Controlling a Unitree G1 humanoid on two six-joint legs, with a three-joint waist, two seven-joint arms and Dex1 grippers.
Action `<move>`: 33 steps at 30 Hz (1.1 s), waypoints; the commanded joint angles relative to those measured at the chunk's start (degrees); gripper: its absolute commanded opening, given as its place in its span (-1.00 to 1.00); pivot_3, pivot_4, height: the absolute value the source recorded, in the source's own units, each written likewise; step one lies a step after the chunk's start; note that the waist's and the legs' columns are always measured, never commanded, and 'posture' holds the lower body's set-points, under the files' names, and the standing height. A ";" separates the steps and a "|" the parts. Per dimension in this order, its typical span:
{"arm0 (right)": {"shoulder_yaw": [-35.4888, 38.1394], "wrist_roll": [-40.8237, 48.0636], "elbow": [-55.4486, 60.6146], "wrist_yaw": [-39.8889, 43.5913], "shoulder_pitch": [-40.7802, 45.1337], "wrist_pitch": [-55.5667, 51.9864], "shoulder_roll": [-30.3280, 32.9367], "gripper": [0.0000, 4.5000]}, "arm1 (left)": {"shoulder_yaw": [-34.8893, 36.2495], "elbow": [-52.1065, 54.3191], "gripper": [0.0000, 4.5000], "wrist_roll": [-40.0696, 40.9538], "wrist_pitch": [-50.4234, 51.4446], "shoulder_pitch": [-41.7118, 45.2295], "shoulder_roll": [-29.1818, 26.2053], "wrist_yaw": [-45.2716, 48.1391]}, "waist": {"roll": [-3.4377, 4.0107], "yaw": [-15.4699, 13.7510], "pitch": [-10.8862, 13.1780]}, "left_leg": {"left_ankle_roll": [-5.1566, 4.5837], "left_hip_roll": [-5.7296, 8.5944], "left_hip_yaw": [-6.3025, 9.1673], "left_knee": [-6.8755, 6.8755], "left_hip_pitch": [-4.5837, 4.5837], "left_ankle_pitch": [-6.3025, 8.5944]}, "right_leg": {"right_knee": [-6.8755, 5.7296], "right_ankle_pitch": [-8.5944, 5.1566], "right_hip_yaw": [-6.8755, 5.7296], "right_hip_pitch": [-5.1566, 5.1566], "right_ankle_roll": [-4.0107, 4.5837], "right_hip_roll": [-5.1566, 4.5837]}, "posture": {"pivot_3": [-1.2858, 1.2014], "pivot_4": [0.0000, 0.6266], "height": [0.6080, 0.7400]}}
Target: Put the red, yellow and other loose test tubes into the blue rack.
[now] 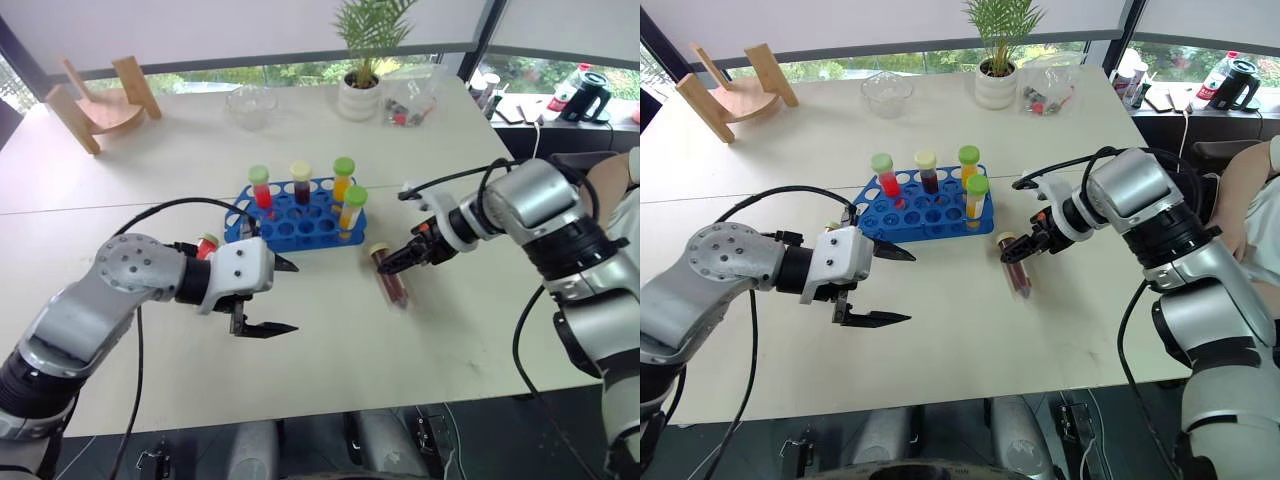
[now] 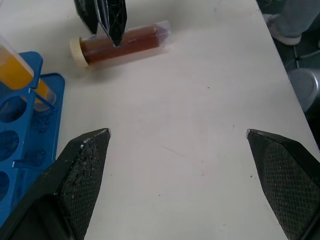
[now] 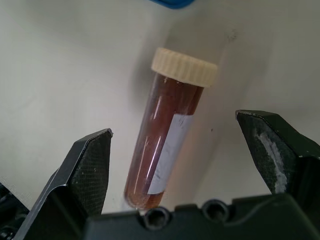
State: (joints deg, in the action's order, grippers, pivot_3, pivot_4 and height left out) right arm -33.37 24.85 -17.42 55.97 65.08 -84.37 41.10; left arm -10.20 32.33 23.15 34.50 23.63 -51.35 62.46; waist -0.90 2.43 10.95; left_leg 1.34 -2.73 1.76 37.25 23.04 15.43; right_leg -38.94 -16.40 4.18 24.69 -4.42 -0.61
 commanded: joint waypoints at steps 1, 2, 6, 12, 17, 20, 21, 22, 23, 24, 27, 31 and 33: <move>-3.18 -2.58 0.22 -0.56 1.47 1.68 -1.18 0.96 | -0.57 1.69 1.00 -0.41 -0.67 -0.96 2.00 -2.30 | 0.00 0.06 0.00 | 0.00 0.00 0.01 0.00 0.00 0.00 | 0.00 0.00 -0.01 0.01 0.00 0.01 | 0.03 -0.52 1.00; -4.39 -3.57 0.16 -0.75 1.05 2.64 -1.54 0.85 | -1.05 1.52 1.00 -0.94 -0.76 -1.05 2.51 -2.73 | 0.00 0.07 -0.01 | 0.00 -0.01 0.03 -0.01 0.00 0.00 | 0.00 0.00 -0.02 0.01 0.00 0.02 | 0.03 -0.52 1.00; -7.46 -7.29 0.37 0.15 -1.48 7.76 -0.27 0.17 | -2.44 0.55 1.00 -2.63 -1.14 -0.88 3.71 -3.91 | -0.07 0.12 -0.05 | 0.00 -0.01 0.06 0.06 0.00 0.00 | -0.01 0.01 -0.05 -0.02 -0.01 0.01 | 0.03 -0.52 1.00; -7.30 -8.40 6.22 5.37 -7.13 11.26 7.49 -0.62 | -1.77 -1.10 1.00 -2.49 -1.56 -0.81 4.56 -3.80 | -0.09 -0.77 -0.06 | 0.00 0.00 0.09 0.07 -0.06 0.01 | 0.02 0.00 -0.10 -0.13 -0.01 0.00 | 0.03 -0.52 1.00; -2.19 -8.55 15.12 11.16 -11.00 23.58 12.99 -0.62 | 0.38 -3.85 1.00 -1.47 -2.08 -0.54 4.01 -2.51 | -0.08 -2.05 -0.06 | -0.02 0.01 0.12 0.09 0.02 0.01 | 0.12 0.00 -0.17 -0.14 -0.01 -0.03 | 0.03 -0.52 1.00; 12.63 -3.27 28.62 12.68 -17.92 44.35 11.45 -0.62 | 11.51 -9.20 1.00 8.67 1.80 1.66 5.77 -2.63 | -0.08 -1.71 -0.03 | -0.03 -0.01 0.15 0.14 0.13 0.02 | 0.20 0.00 -0.24 -0.10 -0.02 -0.04 | 0.03 -0.52 1.00; 15.76 -2.06 30.56 11.64 -19.24 46.63 9.81 -0.62 | 14.10 -10.53 1.00 11.14 2.87 2.42 6.19 -2.94 | -0.05 -1.18 -0.01 | -0.04 -0.03 0.17 0.12 0.15 0.03 | 0.21 0.01 -0.26 -0.09 -0.03 -0.02 | 0.03 -0.52 1.00; 18.62 -1.31 32.30 8.28 -20.11 47.24 6.78 -0.62 | 16.30 -12.89 1.00 12.02 3.23 3.57 5.57 -2.88 | -0.03 -0.54 0.01 | -0.04 -0.08 0.15 0.12 0.11 0.03 | 0.18 0.01 -0.24 -0.07 -0.03 0.02 | 0.03 -0.52 1.00; 21.90 0.10 33.79 2.85 -20.24 46.82 1.86 -0.62 | 17.59 -15.96 1.00 10.92 2.45 4.53 3.22 -1.49 | -0.07 0.11 0.00 | -0.05 -0.09 0.16 0.13 0.10 0.03 | 0.09 0.02 -0.24 -0.06 -0.03 0.05 | 0.03 -0.52 1.00; 23.85 0.74 34.81 -1.15 -20.11 46.35 -1.98 -0.62 | 18.40 -18.48 1.00 9.94 1.48 5.06 1.31 -0.07 | -0.11 0.60 -0.01 | -0.04 -0.10 0.23 0.12 0.04 0.02 | 0.00 0.02 -0.26 -0.07 -0.02 0.09 | 0.03 -0.52 1.00; 31.15 4.42 37.93 -17.26 -21.31 45.97 -18.51 -0.62 | 17.85 -24.62 1.00 7.37 -0.82 6.69 -5.66 5.55 | -0.08 1.47 0.00 | 0.25 -0.08 0.23 -0.09 -0.14 -0.14 | -0.15 0.00 -0.19 -0.08 0.01 0.10 | 0.03 -0.52 1.00; 28.04 -4.68 37.30 -31.92 -28.73 53.71 -31.47 -0.62 | 17.43 -30.16 1.00 4.54 -3.24 7.94 -8.48 6.13 | -0.14 0.66 -0.04 | 0.41 -0.05 0.26 -0.16 -0.06 -0.23 | -0.10 -0.02 -0.27 -0.07 0.03 0.01 | 0.03 -0.52 1.00; 24.21 -9.53 35.10 -35.03 -31.99 58.85 -34.79 -0.62 | 17.81 -32.28 1.00 3.39 -4.34 7.34 -9.03 6.39 | -0.14 0.09 -0.04 | 0.44 0.01 0.20 -0.11 0.06 -0.24 | -0.08 -0.01 -0.26 0.01 0.03 -0.06 | 0.03 -0.52 1.00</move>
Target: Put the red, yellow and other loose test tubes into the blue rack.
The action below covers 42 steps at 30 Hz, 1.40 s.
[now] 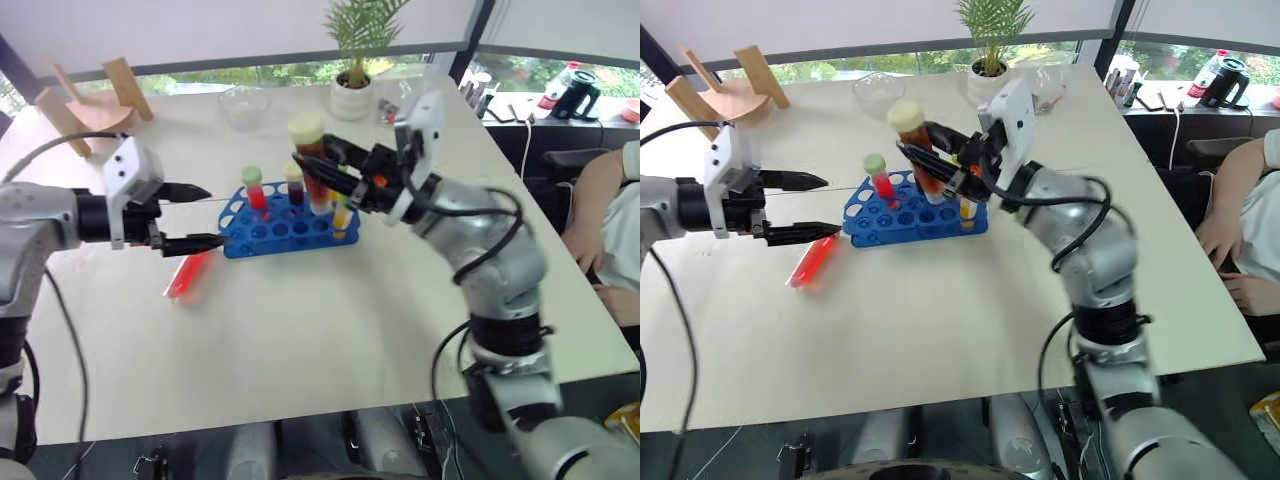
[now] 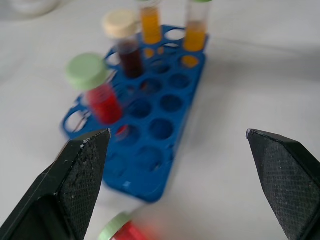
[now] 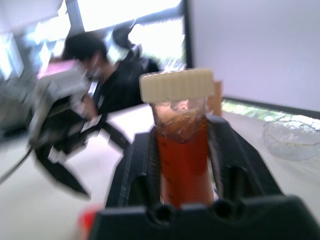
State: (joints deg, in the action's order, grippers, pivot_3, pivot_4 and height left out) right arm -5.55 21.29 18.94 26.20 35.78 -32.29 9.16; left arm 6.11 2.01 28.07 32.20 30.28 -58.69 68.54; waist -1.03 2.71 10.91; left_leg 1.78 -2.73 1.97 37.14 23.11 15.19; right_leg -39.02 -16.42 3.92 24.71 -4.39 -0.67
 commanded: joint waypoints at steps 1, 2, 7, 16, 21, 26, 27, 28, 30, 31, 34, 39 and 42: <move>-5.16 -7.67 -2.69 -6.30 -3.58 8.85 -4.23 -0.62 | 1.29 -2.68 1.00 -2.50 -2.96 -0.08 -2.22 0.72 | 0.00 -0.24 0.00 | 0.01 0.01 -0.01 0.04 0.05 0.00 | 0.00 0.00 0.01 0.02 -0.01 -0.01 | 0.03 -0.52 1.00; -6.50 -9.36 -4.46 -7.51 -4.30 11.01 -5.66 -0.62 | 0.91 -2.79 1.00 -3.48 -3.65 -1.28 -2.75 1.05 | 0.00 -0.14 0.00 | 0.03 0.01 -0.01 0.06 0.10 -0.02 | -0.01 0.01 0.01 0.07 -0.01 -0.02 | 0.03 -0.52 1.00; -8.10 -13.66 -10.81 -11.15 -5.29 16.61 -9.73 -0.62 | 0.74 -0.25 1.00 -4.34 -3.58 -4.39 -3.19 0.95 | 0.00 -0.09 0.00 | 0.04 -0.06 -0.01 -0.01 0.11 -0.03 | -0.08 0.01 0.03 0.19 0.00 0.08 | 0.03 -0.52 1.00; -9.52 -18.32 -19.92 -10.25 -3.21 24.44 -9.50 -0.62 | 0.59 2.83 1.00 -4.54 -2.35 -6.88 -1.76 -2.00 | 0.00 0.02 0.00 | 0.04 -0.05 0.00 -0.01 0.10 -0.02 | -0.08 0.01 0.03 0.17 0.00 0.06 | 0.03 -0.52 1.00; -8.82 -19.69 -24.35 -10.18 -1.75 27.03 -9.83 -0.62 | 0.60 3.46 1.00 -4.37 -2.08 -7.14 -1.77 -1.89 | 0.00 0.02 0.00 | 0.04 -0.06 0.00 -0.02 0.11 -0.02 | -0.08 0.01 0.03 0.19 0.00 0.07 | 0.03 -0.52 1.00; -9.09 -20.94 -27.64 -10.51 -1.22 28.64 -10.59 -0.62 | -0.58 2.85 1.00 -4.92 -2.48 -6.21 -0.51 -2.50 | -0.01 -0.11 -0.01 | 0.04 -0.04 -0.01 0.01 0.10 -0.03 | -0.09 0.01 0.03 0.16 0.00 0.05 | 0.03 -0.52 1.00; -9.18 -21.09 -27.76 -10.42 -1.30 28.76 -10.72 -0.62 | -0.79 2.83 1.00 -5.07 -2.55 -6.20 -0.28 -2.60 | -0.01 -0.11 -0.01 | 0.04 -0.04 0.00 0.01 0.10 -0.03 | -0.09 0.01 0.03 0.15 -0.01 0.05 | 0.03 -0.52 1.00; -9.27 -21.28 -27.85 -10.29 -1.40 28.95 -10.80 -0.62 | -0.91 2.80 1.00 -5.25 -2.65 -6.22 -0.09 -2.65 | -0.01 -0.09 -0.01 | 0.04 -0.04 -0.01 0.01 0.10 -0.03 | -0.10 0.01 0.03 0.16 -0.01 0.04 | 0.03 -0.52 1.00; -9.45 -21.89 -28.41 -10.18 -1.49 29.71 -10.80 -0.62 | -1.02 2.85 1.00 -5.32 -2.55 -6.09 0.39 -2.73 | -0.01 -0.05 -0.01 | 0.04 -0.04 0.00 0.01 0.10 -0.03 | -0.10 0.01 0.03 0.16 -0.01 0.05 | 0.03 -0.52 1.00; -9.40 -22.21 -29.09 -10.41 -1.38 30.04 -10.89 -0.62 | -1.11 2.83 1.00 -5.35 -2.55 -6.05 0.63 -2.82 | -0.01 -0.04 -0.01 | 0.04 -0.04 0.00 0.00 0.10 -0.03 | -0.10 0.01 0.03 0.16 -0.01 0.05 | 0.03 -0.52 1.00; -9.06 -22.72 -30.39 -10.88 -1.19 30.83 -11.04 -0.62 | -1.38 3.01 1.00 -5.47 -2.50 -6.06 1.07 -3.13 | -0.01 -0.03 -0.01 | 0.04 -0.05 0.00 0.00 0.09 -0.03 | -0.12 0.01 0.03 0.16 0.00 0.06 | 0.03 -0.52 1.00; -8.90 -24.23 -29.99 -12.31 -1.56 30.63 -10.93 -0.01 | -1.51 2.64 1.00 -5.39 -2.78 -5.97 1.45 -3.23 | -0.02 -0.04 -0.01 | 0.04 -0.04 0.00 0.01 0.07 -0.03 | -0.14 0.02 0.04 0.15 0.00 0.05 | 0.03 -0.52 1.00; -9.00 -24.88 -28.51 -12.74 -2.20 30.07 -10.77 0.73 | -1.49 2.33 1.00 -5.38 -2.92 -5.85 1.51 -3.26 | -0.01 -0.03 -0.01 | 0.05 -0.04 0.00 0.00 0.08 -0.03 | -0.13 0.01 0.04 0.16 0.00 0.05 | 0.03 -0.52 1.00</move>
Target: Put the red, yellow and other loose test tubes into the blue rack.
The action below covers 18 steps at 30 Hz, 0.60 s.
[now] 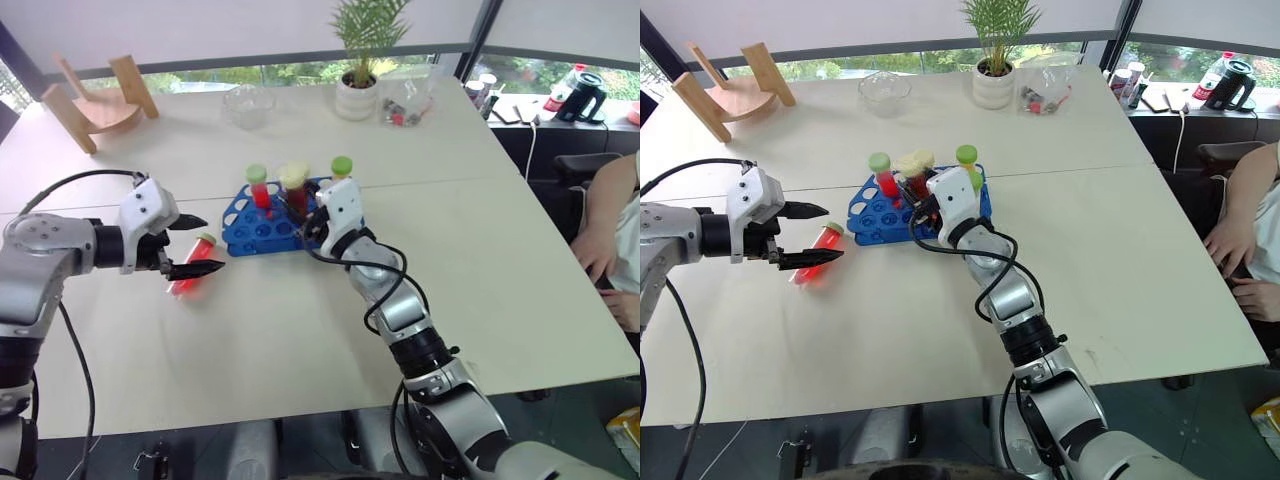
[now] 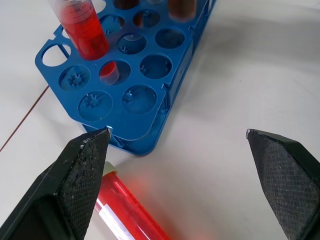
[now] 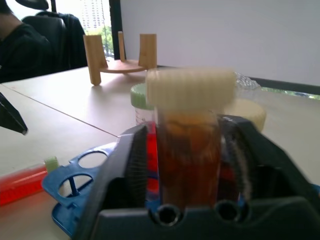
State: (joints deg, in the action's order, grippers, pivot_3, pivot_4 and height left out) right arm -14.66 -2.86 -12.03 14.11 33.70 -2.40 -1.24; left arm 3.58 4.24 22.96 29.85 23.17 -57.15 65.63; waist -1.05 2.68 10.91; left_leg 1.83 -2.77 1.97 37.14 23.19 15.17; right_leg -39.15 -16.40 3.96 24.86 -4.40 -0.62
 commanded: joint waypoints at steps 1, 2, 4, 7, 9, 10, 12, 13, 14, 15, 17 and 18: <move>0.14 -0.89 2.94 -0.79 -0.34 0.01 -0.35 0.97 | 1.03 0.07 1.00 -0.28 -0.59 1.29 -0.02 -0.35 | 0.00 0.00 0.00 | 0.00 0.00 0.00 -0.01 0.00 0.00 | 0.00 0.00 0.00 0.00 0.00 0.00 | 0.03 -0.52 1.00; 0.31 -1.03 4.22 -1.11 -0.92 -0.46 -0.24 0.99 | 0.97 -0.17 1.00 -0.34 -0.71 1.50 0.02 -0.35 | 0.00 -0.02 0.00 | 0.00 0.00 0.01 -0.01 0.00 0.00 | 0.00 0.00 0.00 0.00 0.00 0.00 | 0.03 -0.52 1.00; 0.07 -0.92 8.43 -0.38 -2.17 -1.79 0.26 0.99 | 0.92 -0.73 1.00 -0.34 -0.90 2.27 0.19 -0.36 | 0.00 -0.15 0.00 | 0.00 0.00 0.01 -0.01 0.01 0.00 | 0.00 0.00 0.00 0.00 0.00 0.00 | 0.03 -0.52 1.00; -0.45 1.18 16.71 3.39 -3.10 -4.98 1.69 0.99 | 1.29 -1.19 1.00 -0.68 -1.29 3.09 0.14 -0.91 | 0.00 -0.10 0.00 | 0.00 0.01 0.01 0.02 0.03 0.00 | 0.00 0.00 0.00 0.01 0.00 -0.02 | 0.03 -0.52 1.00; 0.22 6.06 26.09 8.95 -3.13 -10.93 4.65 0.99 | 1.09 -1.62 1.00 -2.16 0.40 3.46 -1.40 -2.06 | 0.01 -0.11 0.01 | 0.00 0.01 0.01 0.03 0.03 0.00 | 0.00 0.00 0.00 0.00 -0.01 -0.01 | 0.03 -0.52 1.00; 1.02 8.89 30.44 11.65 -2.83 -14.47 6.63 0.99 | 0.65 -2.66 1.00 -3.12 1.53 3.99 -2.55 -2.27 | 0.01 -0.11 0.01 | 0.00 0.01 0.02 0.02 0.03 0.00 | 0.00 0.00 0.00 0.00 0.00 -0.01 | 0.03 -0.52 1.00; 3.06 14.56 36.22 15.03 -1.69 -21.50 9.63 0.99 | 0.28 -5.17 1.00 -4.51 2.41 5.45 -4.06 -2.41 | 0.01 -0.13 0.01 | -0.01 0.00 0.05 0.01 0.03 0.01 | 0.01 0.00 -0.02 0.00 0.00 0.01 | 0.03 -0.52 1.00; 4.54 18.12 38.55 16.63 -0.63 -25.33 11.26 0.99 | -0.49 -7.18 1.00 -5.64 3.15 7.01 -4.91 -2.44 | 0.00 -0.12 0.00 | -0.01 0.00 0.07 0.01 0.03 0.01 | 0.00 0.00 -0.04 0.00 0.00 0.02 | 0.03 -0.52 1.00; 5.85 21.38 40.18 17.93 0.46 -28.94 12.65 0.99 | -1.48 -9.12 1.00 -6.88 4.13 8.76 -5.52 -2.65 | 0.01 -0.10 0.00 | -0.02 0.00 0.08 0.01 0.01 0.01 | 0.00 0.00 -0.05 -0.01 0.00 0.03 | 0.03 -0.52 1.00; 7.48 25.45 41.63 19.54 1.76 -33.03 14.29 0.99 | -3.01 -11.33 1.00 -8.37 5.70 11.27 -5.90 -2.89 | 0.01 -0.13 0.01 | -0.02 0.00 0.07 0.02 0.00 0.01 | -0.01 0.00 -0.05 -0.01 0.00 0.03 | 0.03 -0.52 1.00; 9.99 32.87 43.32 22.55 4.04 -40.34 17.58 0.99 | -7.01 -14.88 1.00 -11.09 11.09 16.57 -6.31 -2.54 | 0.01 -0.23 0.00 | -0.02 0.01 0.07 0.04 -0.03 0.01 | -0.03 0.00 -0.07 -0.06 0.00 0.03 | 0.03 -0.52 1.00; 10.90 35.97 43.72 24.06 4.99 -43.23 19.22 0.99 | -9.53 -16.05 1.00 -12.39 13.72 18.93 -6.66 -1.35 | 0.01 -0.35 0.00 | -0.02 0.02 0.08 0.05 -0.03 0.01 | -0.02 0.00 -0.09 -0.08 0.00 0.03 | 0.03 -0.52 1.00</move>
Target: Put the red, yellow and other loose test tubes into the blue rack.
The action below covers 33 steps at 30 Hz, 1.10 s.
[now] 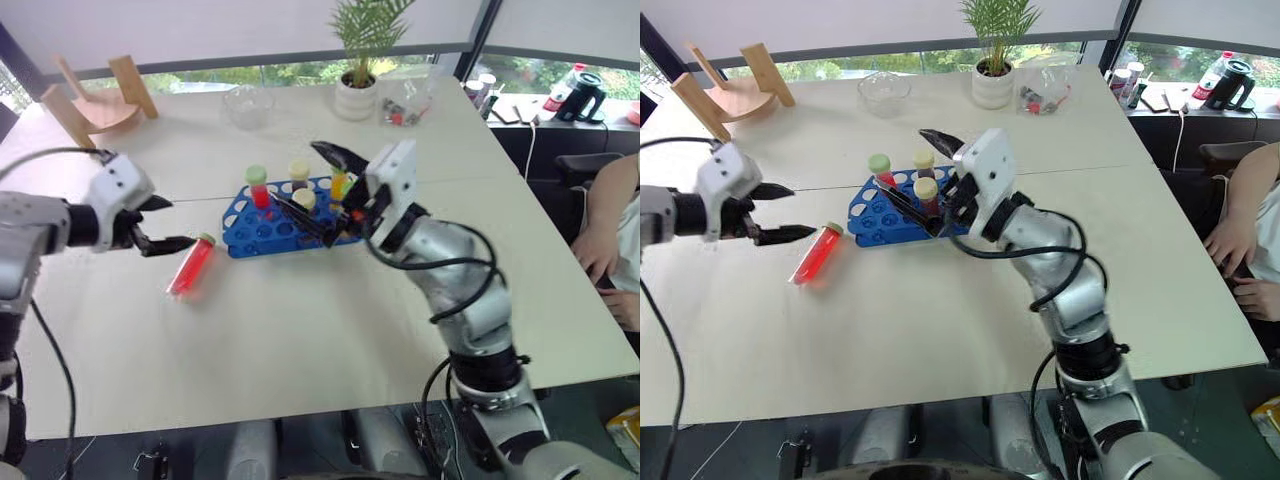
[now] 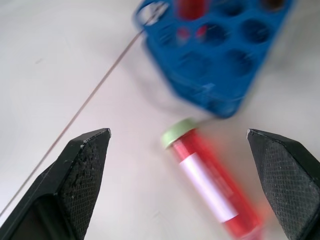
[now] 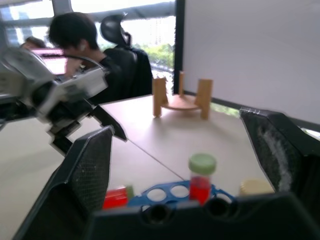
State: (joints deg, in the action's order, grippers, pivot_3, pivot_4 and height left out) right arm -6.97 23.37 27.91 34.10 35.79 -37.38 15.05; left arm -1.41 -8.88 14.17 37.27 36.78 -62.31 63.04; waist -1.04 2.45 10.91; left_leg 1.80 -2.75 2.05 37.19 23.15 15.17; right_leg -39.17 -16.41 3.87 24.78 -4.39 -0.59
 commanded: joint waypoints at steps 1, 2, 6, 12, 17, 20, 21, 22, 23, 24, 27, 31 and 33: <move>3.99 12.92 3.98 5.77 3.66 -11.08 4.74 0.99 | -7.07 -4.05 1.00 -4.73 9.29 7.85 -1.42 2.38 | 0.00 -0.11 0.00 | 0.00 0.01 0.01 0.02 0.01 0.00 | 0.01 0.00 -0.01 -0.01 0.00 0.00 | 0.03 -0.52 1.00; 4.62 16.76 4.53 9.28 3.95 -13.82 7.96 0.99 | -10.23 -4.94 1.00 -5.79 13.32 11.01 -0.82 3.69 | 0.00 -0.12 0.00 | 0.00 0.02 0.01 0.02 0.02 0.00 | 0.03 0.00 -0.01 -0.02 0.00 -0.01 | 0.03 -0.52 1.00; 3.60 24.22 5.84 19.56 3.60 -18.50 18.31 0.99 | -20.40 -6.81 1.00 -7.86 24.36 19.83 1.29 9.20 | -0.01 -0.36 0.01 | -0.07 0.04 0.03 0.01 0.11 0.04 | 0.18 -0.02 -0.04 -0.04 -0.02 -0.03 | 0.03 -0.52 1.00; -0.88 21.48 7.52 28.16 -0.02 -14.90 28.65 0.99 | -28.21 -12.08 1.00 -7.31 42.42 26.29 7.90 6.36 | -0.01 0.66 0.02 | -0.23 0.04 0.06 0.05 0.08 0.12 | 0.13 -0.04 -0.01 -0.03 -0.05 0.01 | 0.03 -0.52 1.00; -2.30 18.86 6.54 26.19 -0.49 -12.19 27.99 0.99 | -31.82 -10.53 1.00 -7.47 44.13 26.21 8.21 4.58 | -0.02 1.47 0.03 | -0.31 0.01 0.07 0.04 0.09 0.16 | 0.04 -0.07 0.03 0.08 -0.01 0.05 | 0.03 -0.52 1.00; -2.25 17.78 6.24 24.09 -0.88 -10.90 26.65 0.99 | -31.77 -10.58 1.00 -7.79 45.08 25.48 10.46 0.97 | -0.02 1.16 0.03 | -0.29 0.02 0.07 0.08 0.12 0.16 | 0.04 -0.07 0.02 0.07 -0.01 0.01 | 0.03 -0.52 1.00; -2.30 17.40 6.01 23.20 -0.88 -10.62 26.04 0.99 | -31.44 -11.23 1.00 -7.78 45.07 25.44 11.32 -0.18 | -0.02 1.01 0.03 | -0.29 0.03 0.06 0.11 0.13 0.16 | 0.04 -0.07 0.02 0.07 -0.01 -0.01 | 0.03 -0.52 1.00; -2.43 16.97 5.89 22.42 -0.86 -10.38 25.47 0.99 | -31.18 -11.95 1.00 -7.49 45.37 25.32 12.13 -1.00 | -0.02 0.64 0.03 | -0.29 0.03 0.06 0.14 0.13 0.16 | 0.04 -0.07 0.02 0.05 -0.02 -0.01 | 0.03 -0.52 1.00; -2.49 16.58 5.79 21.62 -0.84 -10.30 24.94 0.99 | -31.05 -12.62 1.00 -7.46 44.99 24.92 12.85 -1.85 | -0.02 0.25 0.03 | -0.28 0.03 0.06 0.16 0.14 0.15 | 0.03 -0.07 0.02 0.05 -0.02 -0.01 | 0.03 -0.52 1.00; -2.59 16.26 5.67 20.97 -0.84 -10.18 24.50 1.00 | -30.99 -13.23 0.89 -7.38 44.58 24.57 13.48 -2.44 | -0.02 0.10 0.03 | -0.28 0.03 0.06 0.18 0.14 0.15 | 0.03 -0.07 0.02 0.05 -0.02 -0.01 | 0.03 -0.52 1.00; -2.85 15.70 5.38 19.30 -0.89 -10.26 23.61 1.00 | -30.70 -16.30 0.38 -7.22 42.88 24.27 15.05 -3.34 | -0.02 -0.08 0.02 | -0.28 0.03 0.06 0.19 0.15 0.15 | 0.03 -0.07 0.01 0.05 -0.02 -0.01 | 0.03 -0.52 1.00; -4.30 13.35 6.06 18.94 -2.35 -9.46 25.06 1.00 | -31.57 -18.67 -0.52 -7.64 40.48 24.48 15.90 -3.33 | -0.01 -0.20 0.02 | -0.28 0.04 0.05 0.20 0.13 0.15 | 0.03 -0.07 0.01 0.03 -0.02 -0.03 | 0.03 -0.52 1.00; -4.57 12.78 6.57 19.90 -3.71 -8.95 26.39 1.00 | -31.40 -18.99 -0.62 -7.98 39.67 24.79 16.01 -3.53 | 0.00 -0.50 0.01 | -0.28 0.06 0.05 0.21 0.10 0.15 | 0.03 -0.07 0.01 -0.03 -0.02 -0.04 | 0.03 -0.52 1.00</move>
State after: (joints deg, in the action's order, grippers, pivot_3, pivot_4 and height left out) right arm -11.67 36.59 32.51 53.26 32.72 -47.46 40.56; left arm -32.58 -27.26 6.34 77.87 61.64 -46.68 59.56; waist -1.05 1.96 10.92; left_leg 1.52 -2.69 2.09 37.40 23.26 15.32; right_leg -39.14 -16.47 3.87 24.75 -4.41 -0.63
